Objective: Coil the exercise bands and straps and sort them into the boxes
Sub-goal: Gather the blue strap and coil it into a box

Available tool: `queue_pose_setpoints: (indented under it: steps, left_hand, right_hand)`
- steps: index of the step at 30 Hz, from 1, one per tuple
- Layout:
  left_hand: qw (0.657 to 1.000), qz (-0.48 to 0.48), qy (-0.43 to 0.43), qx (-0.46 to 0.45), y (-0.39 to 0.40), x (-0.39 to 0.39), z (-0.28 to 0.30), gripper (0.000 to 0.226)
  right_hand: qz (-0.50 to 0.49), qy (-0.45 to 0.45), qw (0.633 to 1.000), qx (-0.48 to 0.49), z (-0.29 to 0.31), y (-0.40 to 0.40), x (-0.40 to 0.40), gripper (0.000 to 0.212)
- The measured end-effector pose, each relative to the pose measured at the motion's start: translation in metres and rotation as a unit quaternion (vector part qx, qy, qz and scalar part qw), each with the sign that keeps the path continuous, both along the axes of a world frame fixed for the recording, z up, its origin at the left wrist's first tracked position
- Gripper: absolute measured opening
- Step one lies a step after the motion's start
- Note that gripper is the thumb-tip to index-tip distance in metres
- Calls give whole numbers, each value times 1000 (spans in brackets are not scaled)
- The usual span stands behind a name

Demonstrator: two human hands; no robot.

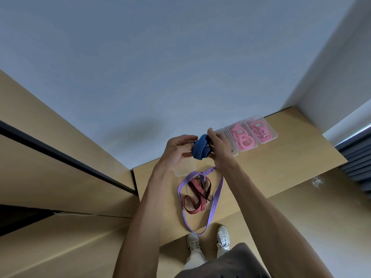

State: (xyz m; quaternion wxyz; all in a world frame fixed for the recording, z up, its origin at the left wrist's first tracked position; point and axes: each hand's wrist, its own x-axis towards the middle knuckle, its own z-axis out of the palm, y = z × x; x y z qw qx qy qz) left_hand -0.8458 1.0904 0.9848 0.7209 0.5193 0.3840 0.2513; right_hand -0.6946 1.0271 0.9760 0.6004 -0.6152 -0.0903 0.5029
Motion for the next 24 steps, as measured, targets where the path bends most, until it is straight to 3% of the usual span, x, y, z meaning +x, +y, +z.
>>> queue_pose_setpoints:
  steps: [4, 6, 8, 13, 19, 24]
  left_hand:
    - [996, 0, 57, 70, -1, 12, 5, 29]
    - [997, 1, 44, 67, -3, 16, 7, 29]
    - [998, 2, 25, 52, -4, 19, 7, 29]
    - [1000, 26, -9, -10, -5, 20, 1, 28]
    - [978, 189, -28, -87, -6, 35, 1, 22]
    - [963, 259, 67, 29, -11, 46, -10, 19]
  right_hand:
    - [-38, -35, 997, -56, -2, 3, 5, 52]
    - [-20, 41, 998, -48, 0, 3, 5, 59]
    - [-8, 104, 994, -40, 3, 4, 6, 52]
    - [21, 44, 999, 5, 10, 9, 15, 12]
    - [40, -35, 999, -2, 10, 8, 8, 45]
    - [111, -131, 984, 58, -7, 0, -1, 42]
